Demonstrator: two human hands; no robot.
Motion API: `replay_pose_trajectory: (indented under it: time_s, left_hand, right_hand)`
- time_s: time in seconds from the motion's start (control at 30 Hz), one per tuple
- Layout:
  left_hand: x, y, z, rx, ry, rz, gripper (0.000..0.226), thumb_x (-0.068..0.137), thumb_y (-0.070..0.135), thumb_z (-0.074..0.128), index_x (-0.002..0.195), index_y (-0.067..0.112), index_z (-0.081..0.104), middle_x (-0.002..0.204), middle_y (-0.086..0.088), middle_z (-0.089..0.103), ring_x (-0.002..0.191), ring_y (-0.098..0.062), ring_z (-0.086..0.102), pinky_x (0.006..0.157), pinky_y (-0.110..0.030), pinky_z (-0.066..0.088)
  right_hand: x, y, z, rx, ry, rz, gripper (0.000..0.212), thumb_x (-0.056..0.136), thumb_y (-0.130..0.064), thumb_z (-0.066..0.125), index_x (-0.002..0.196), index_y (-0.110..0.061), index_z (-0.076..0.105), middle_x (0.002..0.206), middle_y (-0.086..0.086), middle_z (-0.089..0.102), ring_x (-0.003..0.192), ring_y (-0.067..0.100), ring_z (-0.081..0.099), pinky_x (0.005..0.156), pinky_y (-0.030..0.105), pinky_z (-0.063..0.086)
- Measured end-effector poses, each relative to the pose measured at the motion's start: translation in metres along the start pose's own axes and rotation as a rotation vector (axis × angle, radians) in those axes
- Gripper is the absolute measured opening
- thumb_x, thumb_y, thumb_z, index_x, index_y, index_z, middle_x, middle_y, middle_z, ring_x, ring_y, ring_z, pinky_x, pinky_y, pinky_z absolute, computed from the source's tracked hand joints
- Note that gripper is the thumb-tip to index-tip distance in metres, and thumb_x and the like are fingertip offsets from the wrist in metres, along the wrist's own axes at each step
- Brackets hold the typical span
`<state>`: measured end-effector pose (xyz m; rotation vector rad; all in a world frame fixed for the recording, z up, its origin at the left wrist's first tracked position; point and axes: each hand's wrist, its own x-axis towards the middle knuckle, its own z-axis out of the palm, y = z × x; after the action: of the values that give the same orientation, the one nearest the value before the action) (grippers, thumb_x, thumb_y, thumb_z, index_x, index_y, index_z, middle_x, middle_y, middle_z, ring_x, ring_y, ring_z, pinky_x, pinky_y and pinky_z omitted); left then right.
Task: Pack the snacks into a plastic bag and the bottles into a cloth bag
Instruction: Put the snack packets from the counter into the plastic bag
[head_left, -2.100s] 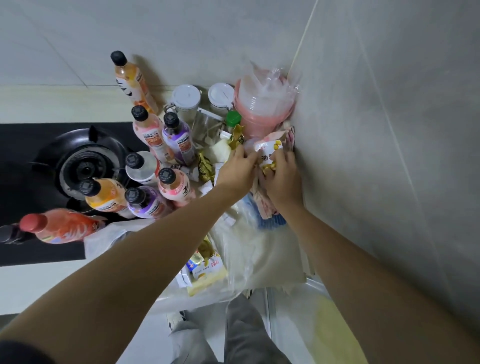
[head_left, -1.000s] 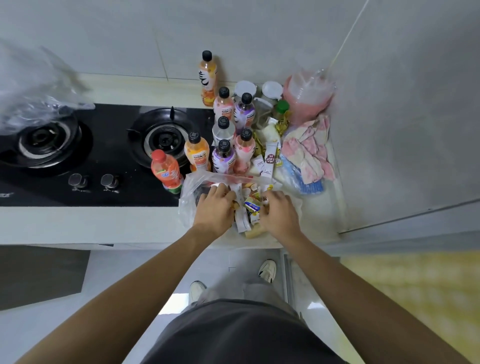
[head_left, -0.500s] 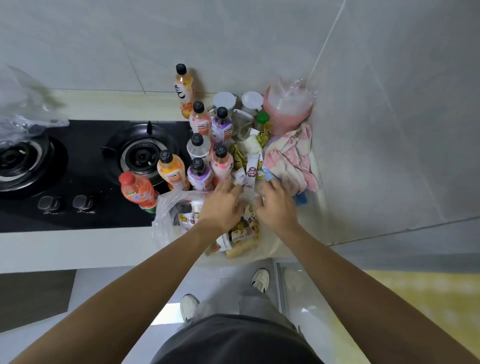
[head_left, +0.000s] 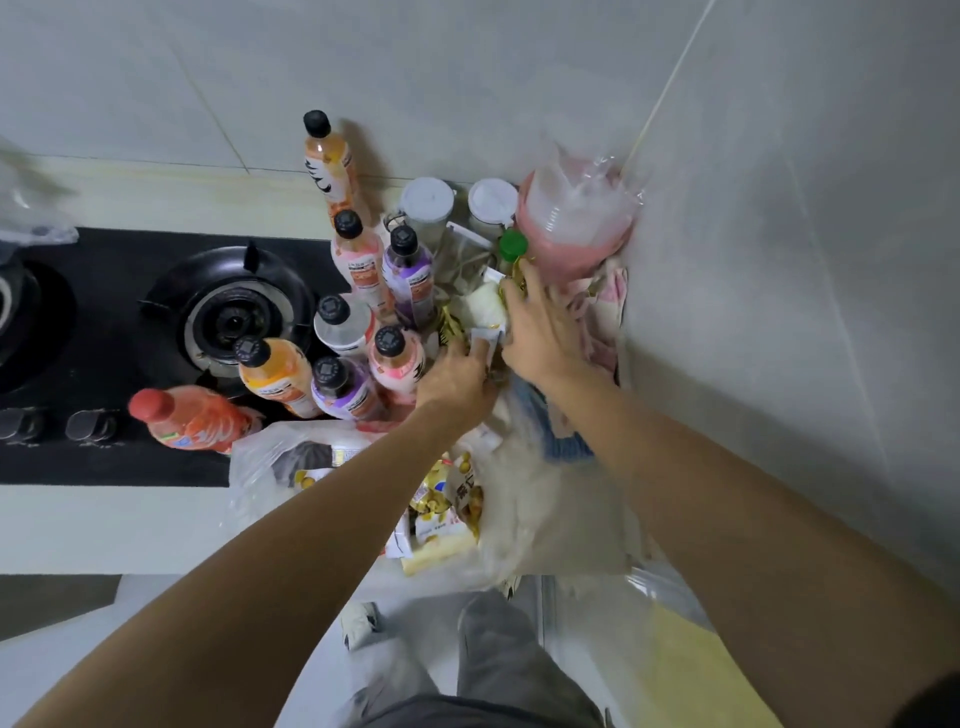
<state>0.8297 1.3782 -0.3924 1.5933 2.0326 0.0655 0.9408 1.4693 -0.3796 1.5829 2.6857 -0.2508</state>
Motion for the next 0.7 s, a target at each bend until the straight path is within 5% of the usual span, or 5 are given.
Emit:
replay_pose_trajectory:
  time_s: [0.2,0.4,0.57,0.7]
  left_hand:
    - [0.022,0.005,0.012,0.003,0.0,-0.051,0.051,0.096,0.028,0.065,0.138,0.016,0.04,0.136,-0.018,0.035,0.111,-0.039,0.058,0.086,-0.05,0.052]
    - [0.025,0.001,0.03,-0.039,0.06,0.057,0.061,0.082,0.002,0.071,0.127,0.023,0.036,0.124,-0.01,0.03,0.089,-0.035,0.061,0.075,-0.049,0.058]
    - [0.023,-0.003,0.027,-0.137,0.105,0.049,0.061,0.085,0.003,0.067,0.128,0.029,0.034,0.127,-0.01,0.034,0.099,-0.034,0.058,0.088,-0.052,0.057]
    - [0.017,0.007,0.013,-0.141,0.156,0.121,0.054,0.088,0.002,0.061,0.135,0.021,0.042,0.126,-0.01,0.038,0.113,-0.03,0.05,0.094,-0.046,0.054]
  right_hand:
    - [0.03,0.017,0.0,-0.025,-0.03,-0.103,0.084,0.08,0.005,0.067,0.155,-0.02,0.037,0.168,0.007,0.019,0.126,0.039,0.049,0.098,0.052,0.052]
    - [0.033,0.029,0.001,-0.112,-0.008,-0.058,0.03,0.082,0.014,0.061,0.106,-0.004,0.066,0.118,0.014,0.052,0.111,0.036,0.055,0.082,0.048,0.053]
    - [0.024,0.036,0.001,-0.041,0.089,0.021,0.03,0.081,0.017,0.061,0.106,0.004,0.071,0.111,0.016,0.062,0.107,0.038,0.062,0.074,0.041,0.047]
    - [0.009,0.036,-0.007,0.059,0.204,0.111,0.014,0.08,0.01,0.066,0.087,0.0,0.072,0.096,0.016,0.061,0.085,0.037,0.064,0.066,0.037,0.045]
